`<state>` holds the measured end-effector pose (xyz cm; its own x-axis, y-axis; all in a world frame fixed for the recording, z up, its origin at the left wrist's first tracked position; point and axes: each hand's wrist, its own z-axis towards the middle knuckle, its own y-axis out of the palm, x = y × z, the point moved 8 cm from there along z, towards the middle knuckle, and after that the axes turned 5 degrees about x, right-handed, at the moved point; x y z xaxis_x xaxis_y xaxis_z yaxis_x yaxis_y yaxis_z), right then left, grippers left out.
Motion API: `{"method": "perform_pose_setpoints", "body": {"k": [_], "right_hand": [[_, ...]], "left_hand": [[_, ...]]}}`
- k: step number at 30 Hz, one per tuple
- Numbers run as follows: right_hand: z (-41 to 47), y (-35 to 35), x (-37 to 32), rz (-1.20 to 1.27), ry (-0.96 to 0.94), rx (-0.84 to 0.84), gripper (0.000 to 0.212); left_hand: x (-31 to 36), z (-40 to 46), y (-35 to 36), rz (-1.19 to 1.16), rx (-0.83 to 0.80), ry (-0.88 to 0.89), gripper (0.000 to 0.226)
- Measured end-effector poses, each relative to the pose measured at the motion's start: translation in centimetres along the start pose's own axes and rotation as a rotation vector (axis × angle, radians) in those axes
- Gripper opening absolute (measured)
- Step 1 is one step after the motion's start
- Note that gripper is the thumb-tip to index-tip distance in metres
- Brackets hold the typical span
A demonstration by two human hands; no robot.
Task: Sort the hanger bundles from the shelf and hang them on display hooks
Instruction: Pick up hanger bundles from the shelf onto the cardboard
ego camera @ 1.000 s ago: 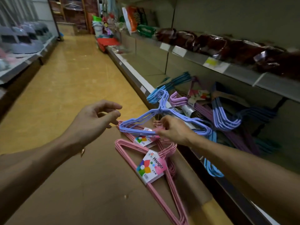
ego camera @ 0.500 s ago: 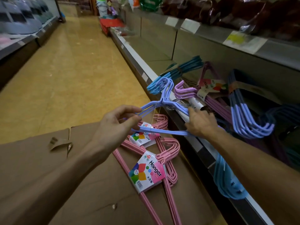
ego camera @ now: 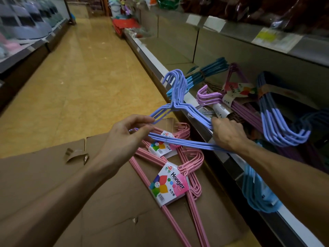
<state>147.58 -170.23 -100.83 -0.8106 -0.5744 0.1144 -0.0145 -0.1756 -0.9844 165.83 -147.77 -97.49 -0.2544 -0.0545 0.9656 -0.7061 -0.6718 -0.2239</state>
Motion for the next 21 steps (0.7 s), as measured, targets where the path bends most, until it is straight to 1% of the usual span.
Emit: {"method": "perform_pose_setpoints", "body": {"k": [3,6,10,11,14,16,19,21], "right_hand": [[-0.6,-1.8,-1.1,0.047,-0.019,0.055,0.014],[-1.4,-3.6,-2.4,0.102,-0.034,0.113,0.007],[-2.2,-6.6,-5.4,0.158,-0.093,0.221,0.016],[-2.6,-7.4,-6.6,0.17,-0.12,0.24,0.016],[-4.2,-9.2,-10.5,0.225,-0.202,0.248,0.017],[-5.9,-9.7,-13.3,0.292,-0.251,0.223,0.017],[-8.6,-10.0,-17.6,0.37,-0.319,0.165,0.017],[-10.3,-10.3,-20.1,0.408,-0.367,0.17,0.017]], "left_hand": [[1.0,-0.6,-1.9,-0.016,0.015,0.01,0.014],[1.9,-1.2,-4.8,-0.002,0.067,0.026,0.015],[2.8,-2.3,-9.0,0.045,0.152,0.049,0.016],[3.0,-2.6,-10.1,0.057,0.179,0.054,0.016],[3.6,-3.3,-13.4,0.098,0.253,0.052,0.018],[4.0,-3.8,-15.3,0.153,0.29,0.046,0.03],[4.4,-4.5,-17.5,0.306,0.324,0.031,0.054],[4.4,-4.8,-18.5,0.393,0.306,0.006,0.06]]}}
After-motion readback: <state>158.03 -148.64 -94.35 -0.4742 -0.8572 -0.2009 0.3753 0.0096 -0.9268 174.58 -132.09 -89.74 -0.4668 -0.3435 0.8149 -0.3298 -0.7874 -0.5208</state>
